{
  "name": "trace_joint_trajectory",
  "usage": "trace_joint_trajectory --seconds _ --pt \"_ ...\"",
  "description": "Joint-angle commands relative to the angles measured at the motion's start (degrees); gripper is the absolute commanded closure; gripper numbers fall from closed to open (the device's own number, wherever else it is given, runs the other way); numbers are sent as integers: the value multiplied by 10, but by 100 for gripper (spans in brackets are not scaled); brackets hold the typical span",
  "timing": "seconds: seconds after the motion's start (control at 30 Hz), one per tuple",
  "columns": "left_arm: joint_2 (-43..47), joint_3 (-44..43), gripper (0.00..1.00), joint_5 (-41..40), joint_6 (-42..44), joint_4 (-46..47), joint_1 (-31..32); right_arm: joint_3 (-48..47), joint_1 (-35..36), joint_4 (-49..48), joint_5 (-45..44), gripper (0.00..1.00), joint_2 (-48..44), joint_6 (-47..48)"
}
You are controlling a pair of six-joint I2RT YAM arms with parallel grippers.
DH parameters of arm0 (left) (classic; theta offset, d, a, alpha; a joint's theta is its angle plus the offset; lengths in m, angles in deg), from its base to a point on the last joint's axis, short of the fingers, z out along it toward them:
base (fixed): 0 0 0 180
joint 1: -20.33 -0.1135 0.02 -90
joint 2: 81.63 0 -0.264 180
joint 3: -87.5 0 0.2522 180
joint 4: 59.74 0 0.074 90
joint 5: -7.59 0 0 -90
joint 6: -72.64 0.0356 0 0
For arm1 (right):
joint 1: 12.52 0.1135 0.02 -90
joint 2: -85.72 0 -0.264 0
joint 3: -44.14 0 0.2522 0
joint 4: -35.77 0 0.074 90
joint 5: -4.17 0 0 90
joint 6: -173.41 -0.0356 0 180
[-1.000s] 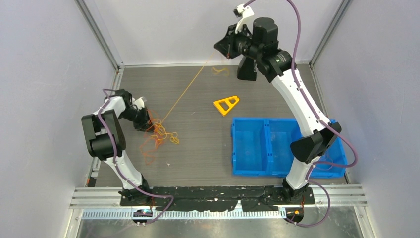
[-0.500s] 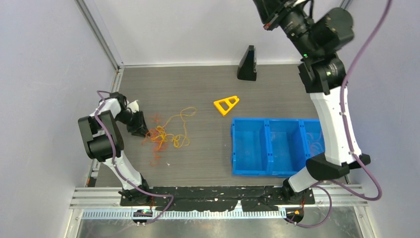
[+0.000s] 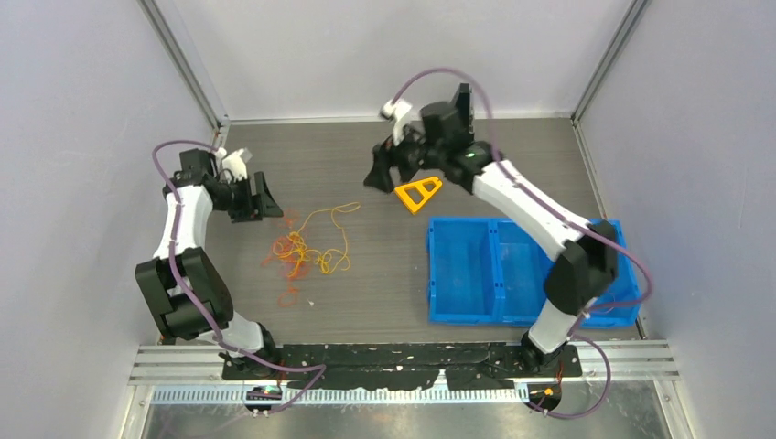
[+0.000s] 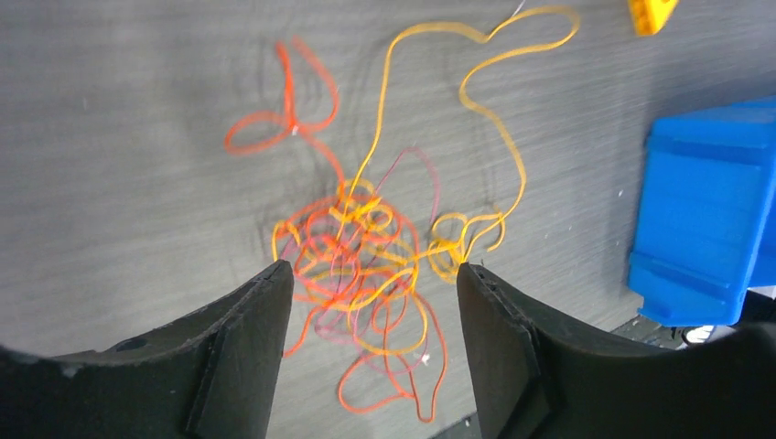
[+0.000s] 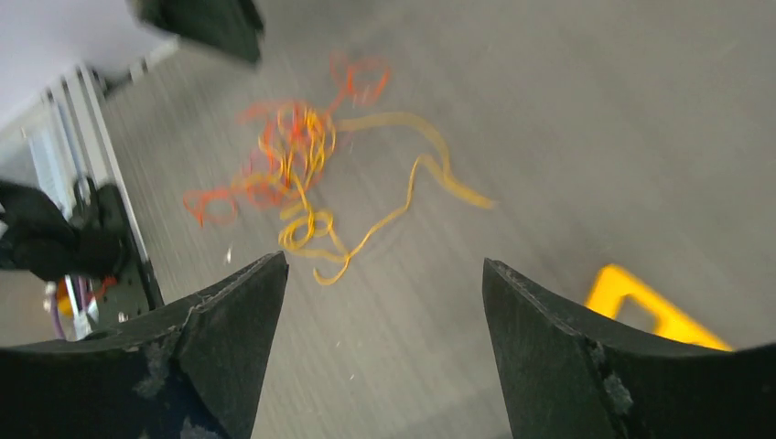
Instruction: Untangle the cables
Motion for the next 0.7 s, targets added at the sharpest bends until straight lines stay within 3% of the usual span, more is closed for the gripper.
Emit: trace_joint_trajectory --seconds 0.0,0.1,0.2,0.57,0.67 --pt "-22 -65 36 91 45 50 31 6 33 -18 25 20 56 21" --pt "-103 -137 45 70 69 -27 77 -30 32 -17 23 25 107 8" --pt "-158 -163 49 35 61 -40 115 -41 27 -17 29 26 134 1" --pt "-263 -184 47 -79 32 -28 166 -31 1 -15 37 26 125 -1" --pt "-278 -202 50 -82 27 -30 167 -30 -2 -14 38 25 121 -2"
